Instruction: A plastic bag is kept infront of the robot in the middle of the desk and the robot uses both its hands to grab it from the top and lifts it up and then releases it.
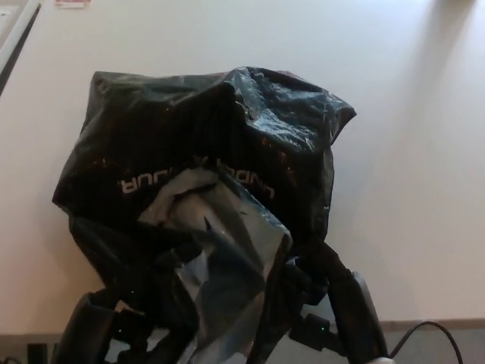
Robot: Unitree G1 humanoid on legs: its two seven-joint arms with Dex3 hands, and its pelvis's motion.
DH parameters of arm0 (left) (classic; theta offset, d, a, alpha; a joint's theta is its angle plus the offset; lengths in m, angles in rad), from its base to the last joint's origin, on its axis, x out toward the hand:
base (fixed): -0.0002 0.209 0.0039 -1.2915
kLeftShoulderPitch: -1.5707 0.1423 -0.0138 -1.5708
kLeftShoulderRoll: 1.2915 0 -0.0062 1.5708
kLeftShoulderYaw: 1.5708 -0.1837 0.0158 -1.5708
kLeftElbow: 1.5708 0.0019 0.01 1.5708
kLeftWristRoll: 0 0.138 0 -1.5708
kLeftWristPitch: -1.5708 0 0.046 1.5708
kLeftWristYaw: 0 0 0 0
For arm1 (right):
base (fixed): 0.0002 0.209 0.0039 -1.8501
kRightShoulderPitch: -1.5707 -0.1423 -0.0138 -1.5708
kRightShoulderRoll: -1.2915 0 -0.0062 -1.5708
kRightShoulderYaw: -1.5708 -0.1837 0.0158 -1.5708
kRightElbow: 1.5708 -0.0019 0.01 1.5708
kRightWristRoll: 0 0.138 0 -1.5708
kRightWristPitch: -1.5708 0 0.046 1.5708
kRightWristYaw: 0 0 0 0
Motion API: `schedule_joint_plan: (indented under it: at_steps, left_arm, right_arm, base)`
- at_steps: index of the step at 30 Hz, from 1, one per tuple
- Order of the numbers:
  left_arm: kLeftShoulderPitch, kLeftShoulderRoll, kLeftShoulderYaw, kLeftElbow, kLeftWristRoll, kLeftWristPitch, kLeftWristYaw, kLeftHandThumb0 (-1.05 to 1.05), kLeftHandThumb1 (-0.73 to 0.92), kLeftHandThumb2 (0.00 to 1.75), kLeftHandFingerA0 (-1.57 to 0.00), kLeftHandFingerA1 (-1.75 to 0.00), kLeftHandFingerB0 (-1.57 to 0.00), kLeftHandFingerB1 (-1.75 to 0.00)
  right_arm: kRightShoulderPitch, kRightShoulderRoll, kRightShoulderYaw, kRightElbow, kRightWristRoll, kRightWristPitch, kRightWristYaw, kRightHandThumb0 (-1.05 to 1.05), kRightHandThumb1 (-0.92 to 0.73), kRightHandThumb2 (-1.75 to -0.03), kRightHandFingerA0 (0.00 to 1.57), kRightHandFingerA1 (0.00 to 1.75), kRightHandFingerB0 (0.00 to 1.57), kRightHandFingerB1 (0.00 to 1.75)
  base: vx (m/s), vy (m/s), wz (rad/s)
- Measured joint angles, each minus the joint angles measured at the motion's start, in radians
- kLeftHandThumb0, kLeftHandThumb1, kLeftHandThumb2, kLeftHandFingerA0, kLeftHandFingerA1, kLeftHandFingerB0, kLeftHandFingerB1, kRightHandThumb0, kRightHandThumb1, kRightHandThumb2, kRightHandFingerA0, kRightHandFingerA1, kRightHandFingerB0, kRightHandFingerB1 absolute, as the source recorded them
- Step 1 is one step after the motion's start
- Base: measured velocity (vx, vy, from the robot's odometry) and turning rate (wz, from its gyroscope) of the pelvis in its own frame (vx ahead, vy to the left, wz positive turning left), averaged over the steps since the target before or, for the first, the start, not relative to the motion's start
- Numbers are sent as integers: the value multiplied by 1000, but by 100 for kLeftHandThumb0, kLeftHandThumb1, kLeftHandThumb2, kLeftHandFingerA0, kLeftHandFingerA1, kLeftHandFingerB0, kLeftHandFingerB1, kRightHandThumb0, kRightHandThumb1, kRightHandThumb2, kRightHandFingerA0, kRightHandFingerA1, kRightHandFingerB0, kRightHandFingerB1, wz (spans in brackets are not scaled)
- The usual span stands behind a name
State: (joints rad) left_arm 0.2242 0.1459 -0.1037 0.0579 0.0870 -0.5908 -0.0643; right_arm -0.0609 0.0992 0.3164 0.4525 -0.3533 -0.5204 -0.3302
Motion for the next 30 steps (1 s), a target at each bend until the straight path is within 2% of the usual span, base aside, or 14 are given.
schedule_joint_plan:
  at_steps: [1, 2, 6, 7, 9, 10, 13, 21, 22, 25, 26, 27, 29, 30]
  left_arm:
    - [4, -4, -7, -36, 0, 3, -1, -49, 51, 77, -111, -150, -81, -132]
    - [7, -11, -16, -87, 0, 9, -2, -49, 50, 79, -115, -150, -88, -134]
    - [8, -32, -31, -206, 4, 24, -2, -48, 52, 81, -119, -151, -90, -134]
    - [7, -35, -33, -232, 5, 27, -2, -30, 70, 61, -91, -175, -65, -175]
    - [7, -43, -36, -294, 7, 36, -2, -27, 69, 60, -95, -175, -62, -175]
    - [6, -46, -37, -316, 8, 39, -2, -25, 70, 60, -99, -175, -66, -175]
    - [5, -63, -37, -389, 8, 44, -1, -22, 71, 61, -105, -175, -72, -175]
    - [5, -101, -16, -542, 17, 53, 9, -20, 72, 60, -101, -175, -64, -175]
    - [7, -106, -10, -573, 20, 54, 11, -33, 57, 82, -124, -153, -89, -133]
    - [13, -123, 0, -641, 28, 63, 19, -32, 56, 81, -119, -151, -86, -131]
    - [14, -130, 2, -656, 31, 65, 22, -32, 57, 81, -122, -153, -88, -133]
    - [13, -142, 4, -676, 35, 66, 26, -32, 58, 81, -123, -154, -89, -133]
    - [1, -159, 7, -723, 50, 72, 33, -32, 58, 82, -123, -153, -90, -133]
    - [-4, -161, 9, -738, 53, 75, 34, -22, 72, 60, -96, -175, -65, -175]
  right_arm:
    - [8, 0, 6, -35, 3, 2, 9, -28, -72, -51, 51, 166, 36, 144]
    - [18, 0, 14, -88, 7, 7, 22, -30, -74, -54, 53, 168, 36, 144]
    - [40, -2, 30, -236, 13, 24, 49, -30, -73, -51, 55, 171, 39, 145]
    - [47, -3, 32, -272, 15, 29, 55, -26, -75, -53, 53, 170, 41, 144]
    - [65, -8, 37, -365, 17, 44, 71, -28, -74, -53, 53, 168, 42, 141]
    - [71, -11, 39, -402, 19, 51, 76, -33, -69, -51, 57, 170, 45, 140]
    - [103, -22, 45, -526, 29, 76, 100, -29, -72, -54, 61, 170, 46, 139]
    - [185, -55, 38, -810, 74, 153, 166, -29, -70, -50, 59, 173, 46, 146]
    - [197, -61, 34, -864, 90, 171, 181, -31, -69, -50, 58, 170, 48, 145]
    - [211, -62, 26, -965, 120, 213, 207, -29, -68, -50, 58, 169, 50, 143]
    - [211, -62, 25, -987, 125, 223, 213, -34, -68, -47, 59, 175, 50, 146]
    - [211, -62, 22, -1015, 129, 234, 219, -35, -66, -57, 64, 164, 57, 138]
    - [213, -61, 16, -1083, 130, 262, 228, -35, -66, -57, 64, 164, 57, 138]
    - [215, -60, 14, -1104, 129, 271, 231, -29, -68, -54, 60, 169, 54, 142]
  base:
    - [0, 0, 0]
    - [0, 0, 0]
    - [0, 0, 0]
    - [0, 0, 0]
    - [0, 0, 0]
    - [0, 0, 0]
    - [0, 0, 0]
    - [0, 0, 0]
    - [0, 0, 0]
    - [0, 0, 0]
    - [0, 0, 0]
    - [0, 0, 0]
    - [0, 0, 0]
    - [0, 0, 0]
